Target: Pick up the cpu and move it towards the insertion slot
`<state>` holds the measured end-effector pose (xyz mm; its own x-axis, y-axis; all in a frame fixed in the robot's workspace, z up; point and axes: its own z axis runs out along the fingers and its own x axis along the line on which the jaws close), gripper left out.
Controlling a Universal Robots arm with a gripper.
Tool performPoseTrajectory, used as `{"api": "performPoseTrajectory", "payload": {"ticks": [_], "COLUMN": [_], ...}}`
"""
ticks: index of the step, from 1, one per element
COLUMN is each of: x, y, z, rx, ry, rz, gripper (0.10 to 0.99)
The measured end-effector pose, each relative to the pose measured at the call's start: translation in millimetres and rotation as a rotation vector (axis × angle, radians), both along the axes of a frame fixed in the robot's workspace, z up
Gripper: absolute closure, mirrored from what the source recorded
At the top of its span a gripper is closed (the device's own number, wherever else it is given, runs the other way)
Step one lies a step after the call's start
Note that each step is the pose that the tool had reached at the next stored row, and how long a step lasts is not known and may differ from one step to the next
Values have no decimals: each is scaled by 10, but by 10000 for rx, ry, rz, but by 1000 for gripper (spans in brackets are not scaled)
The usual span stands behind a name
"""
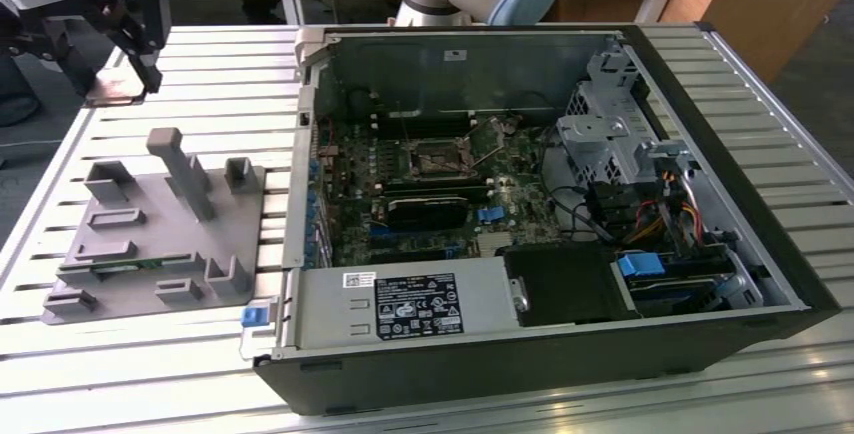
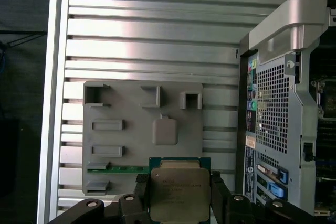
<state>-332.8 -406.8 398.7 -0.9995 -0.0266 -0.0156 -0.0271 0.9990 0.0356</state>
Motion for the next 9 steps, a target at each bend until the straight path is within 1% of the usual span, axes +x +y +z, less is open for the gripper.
{"api": "performPoseTrajectory", "payload": {"ticks": [9], "x": [49], "y": [0], "z": [0], "rx": [0], "ry": [0], "rz": [1], "gripper": [541]}}
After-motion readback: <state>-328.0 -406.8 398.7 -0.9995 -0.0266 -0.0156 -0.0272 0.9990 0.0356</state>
